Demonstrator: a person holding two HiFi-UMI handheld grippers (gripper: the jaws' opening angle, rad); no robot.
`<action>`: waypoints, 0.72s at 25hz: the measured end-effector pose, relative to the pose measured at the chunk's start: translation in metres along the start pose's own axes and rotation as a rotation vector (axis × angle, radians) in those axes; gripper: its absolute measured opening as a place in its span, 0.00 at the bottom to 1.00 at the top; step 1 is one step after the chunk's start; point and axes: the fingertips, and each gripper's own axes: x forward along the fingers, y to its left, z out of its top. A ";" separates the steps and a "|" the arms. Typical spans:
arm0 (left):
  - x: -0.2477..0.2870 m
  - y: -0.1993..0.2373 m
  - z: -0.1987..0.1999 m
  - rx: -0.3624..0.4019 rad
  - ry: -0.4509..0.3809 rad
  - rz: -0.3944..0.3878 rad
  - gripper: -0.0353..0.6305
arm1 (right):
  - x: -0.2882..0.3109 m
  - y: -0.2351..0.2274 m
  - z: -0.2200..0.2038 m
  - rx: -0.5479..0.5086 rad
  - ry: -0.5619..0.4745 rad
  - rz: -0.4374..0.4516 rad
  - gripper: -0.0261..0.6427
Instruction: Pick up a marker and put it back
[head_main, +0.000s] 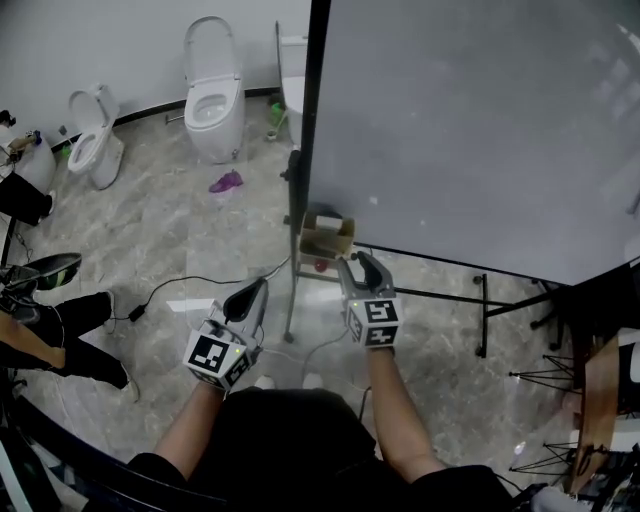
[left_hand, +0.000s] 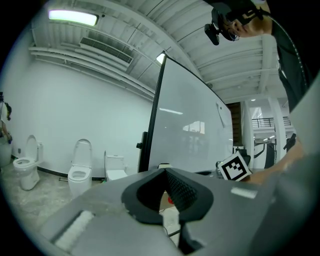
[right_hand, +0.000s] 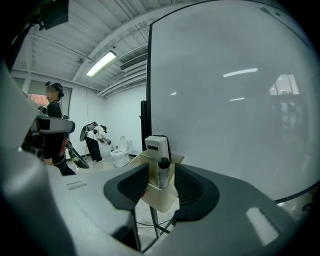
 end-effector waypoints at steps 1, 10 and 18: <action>0.000 0.001 0.001 0.000 0.000 0.006 0.06 | 0.002 0.000 0.000 0.001 0.000 0.003 0.27; -0.001 0.007 -0.008 0.012 -0.004 0.018 0.06 | 0.005 0.000 0.002 -0.007 -0.010 0.003 0.16; 0.001 -0.001 -0.004 -0.010 -0.011 -0.005 0.06 | -0.006 -0.001 0.025 -0.033 -0.062 -0.011 0.16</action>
